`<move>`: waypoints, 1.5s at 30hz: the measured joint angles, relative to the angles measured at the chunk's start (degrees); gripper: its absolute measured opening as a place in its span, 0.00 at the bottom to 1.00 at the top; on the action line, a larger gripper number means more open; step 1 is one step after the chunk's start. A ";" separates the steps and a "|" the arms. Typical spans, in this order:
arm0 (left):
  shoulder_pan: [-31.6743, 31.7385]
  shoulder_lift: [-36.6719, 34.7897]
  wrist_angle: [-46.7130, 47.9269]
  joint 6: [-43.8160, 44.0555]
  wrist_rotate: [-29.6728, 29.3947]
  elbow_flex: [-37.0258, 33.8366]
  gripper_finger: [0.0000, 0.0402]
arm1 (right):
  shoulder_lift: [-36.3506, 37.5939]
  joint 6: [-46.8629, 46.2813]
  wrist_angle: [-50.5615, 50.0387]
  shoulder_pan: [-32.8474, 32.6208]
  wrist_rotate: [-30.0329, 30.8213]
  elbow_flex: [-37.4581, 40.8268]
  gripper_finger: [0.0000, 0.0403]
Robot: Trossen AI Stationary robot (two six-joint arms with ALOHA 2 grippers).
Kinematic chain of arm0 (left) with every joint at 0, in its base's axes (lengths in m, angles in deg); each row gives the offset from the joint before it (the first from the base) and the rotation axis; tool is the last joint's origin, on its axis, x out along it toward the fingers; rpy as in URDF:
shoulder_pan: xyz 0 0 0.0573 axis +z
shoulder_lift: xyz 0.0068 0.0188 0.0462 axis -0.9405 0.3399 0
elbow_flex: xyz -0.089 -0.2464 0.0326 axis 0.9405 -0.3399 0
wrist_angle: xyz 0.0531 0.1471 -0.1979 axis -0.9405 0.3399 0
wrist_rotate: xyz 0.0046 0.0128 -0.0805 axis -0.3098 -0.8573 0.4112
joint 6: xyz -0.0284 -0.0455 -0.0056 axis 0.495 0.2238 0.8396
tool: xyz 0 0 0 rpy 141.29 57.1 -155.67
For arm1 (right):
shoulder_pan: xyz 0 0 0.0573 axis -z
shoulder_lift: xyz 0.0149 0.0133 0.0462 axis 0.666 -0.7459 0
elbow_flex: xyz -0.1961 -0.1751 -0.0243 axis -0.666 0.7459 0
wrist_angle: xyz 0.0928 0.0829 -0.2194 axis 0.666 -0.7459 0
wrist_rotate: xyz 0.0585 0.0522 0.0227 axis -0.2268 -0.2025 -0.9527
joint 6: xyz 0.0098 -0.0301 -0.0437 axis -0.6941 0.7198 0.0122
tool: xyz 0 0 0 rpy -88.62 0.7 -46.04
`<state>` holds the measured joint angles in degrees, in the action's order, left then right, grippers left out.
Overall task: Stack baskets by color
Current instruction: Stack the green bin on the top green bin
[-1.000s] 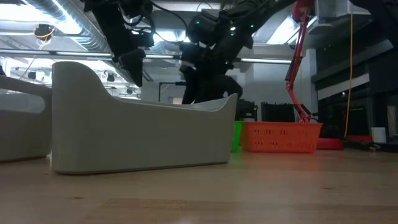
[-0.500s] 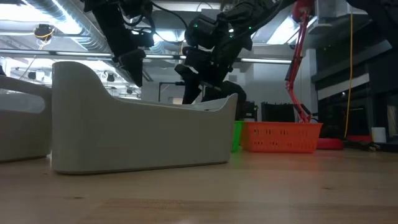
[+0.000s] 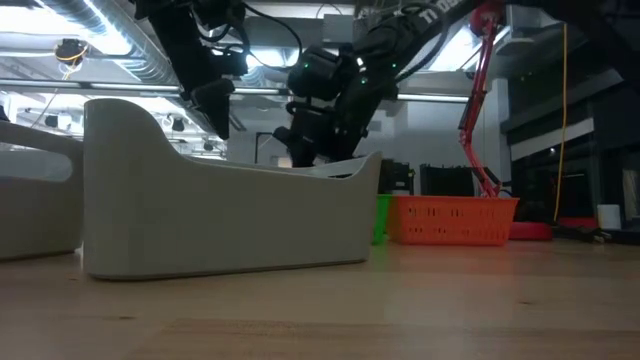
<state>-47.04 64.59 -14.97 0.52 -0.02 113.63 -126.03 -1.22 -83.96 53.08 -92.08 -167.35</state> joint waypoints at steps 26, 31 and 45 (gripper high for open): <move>0.00 0.00 0.01 -0.07 0.09 0.00 0.10 | 1.09 -11.54 -33.21 -0.36 16.40 -25.64 0.01; 0.00 0.00 -0.01 -0.08 0.09 0.00 0.10 | 3.62 -16.55 -42.22 5.56 16.19 -37.96 0.01; 0.00 -4.14 8.72 -0.69 -0.04 -0.84 0.10 | 3.76 -26.04 -34.86 27.02 -5.90 -35.62 0.00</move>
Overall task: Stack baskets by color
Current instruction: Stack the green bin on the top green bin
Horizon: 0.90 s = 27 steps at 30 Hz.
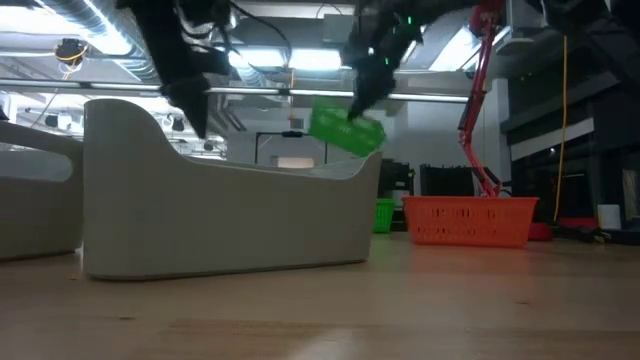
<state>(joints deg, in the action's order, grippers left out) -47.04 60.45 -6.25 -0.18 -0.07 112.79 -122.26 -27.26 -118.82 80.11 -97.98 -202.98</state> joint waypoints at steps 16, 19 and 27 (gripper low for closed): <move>0.00 -30.22 -15.64 4.72 1.58 -23.92 0.10 | -0.07 1.62 14.27 5.82 -0.37 17.99 0.00; -0.01 -32.90 -16.57 3.66 1.58 -25.49 0.10 | -0.02 1.56 15.01 5.80 -0.39 18.90 0.00; 0.00 -33.93 -16.68 3.62 1.64 -25.96 0.10 | -0.02 -1.54 15.50 5.80 -0.37 19.69 0.07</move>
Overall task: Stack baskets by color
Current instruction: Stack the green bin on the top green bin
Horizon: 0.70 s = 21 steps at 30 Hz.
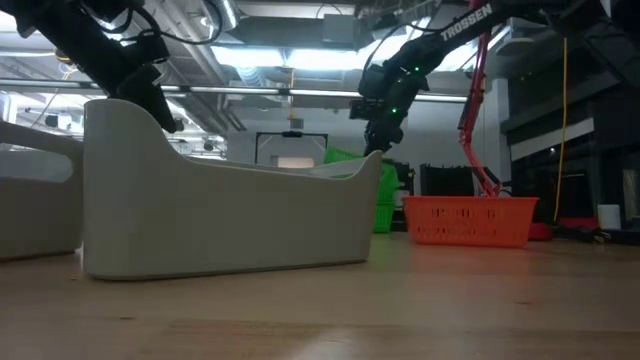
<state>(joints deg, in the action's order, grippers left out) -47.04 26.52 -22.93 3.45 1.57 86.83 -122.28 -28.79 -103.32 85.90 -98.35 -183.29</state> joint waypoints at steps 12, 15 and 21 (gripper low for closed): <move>-0.01 0.00 0.00 0.04 -0.02 0.00 0.10 | 0.00 -0.04 -1.00 0.00 1.98 -0.01 0.29; -0.02 0.00 0.01 0.02 -0.02 0.00 0.10 | 0.00 0.01 -1.31 -0.23 1.99 -0.79 0.29; -0.02 0.00 0.01 0.04 -0.02 0.00 0.10 | 0.02 -1.75 2.29 -2.78 7.75 -2.84 0.30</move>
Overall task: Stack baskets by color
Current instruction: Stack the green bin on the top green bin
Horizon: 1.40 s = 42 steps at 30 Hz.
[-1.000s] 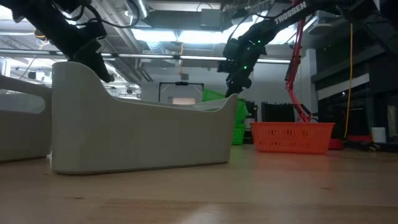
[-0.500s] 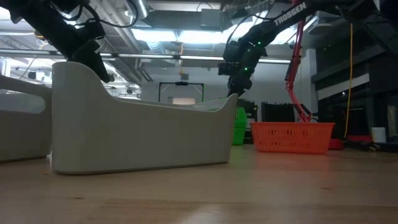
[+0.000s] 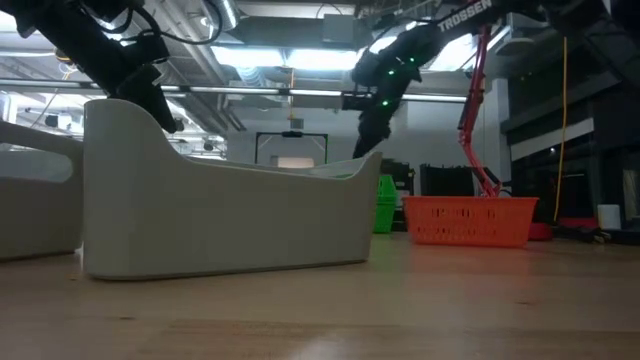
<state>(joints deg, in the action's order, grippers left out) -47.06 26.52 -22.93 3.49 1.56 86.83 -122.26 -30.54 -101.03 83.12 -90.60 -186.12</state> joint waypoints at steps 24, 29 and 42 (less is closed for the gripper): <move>0.00 0.00 0.01 -0.02 -0.02 0.00 0.10 | -0.01 1.69 21.93 -5.71 21.62 14.60 0.30; 0.02 0.00 0.01 -0.02 -0.04 0.00 0.10 | 0.20 -0.75 9.22 -7.24 7.26 10.18 0.30; 0.01 0.01 0.03 -0.04 -0.04 0.02 0.10 | 0.17 -1.32 14.69 -3.63 4.60 18.26 0.30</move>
<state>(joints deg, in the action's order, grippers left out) -47.05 26.53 -22.89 3.45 1.51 86.85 -122.09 -31.86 -86.34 79.49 -86.00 -167.86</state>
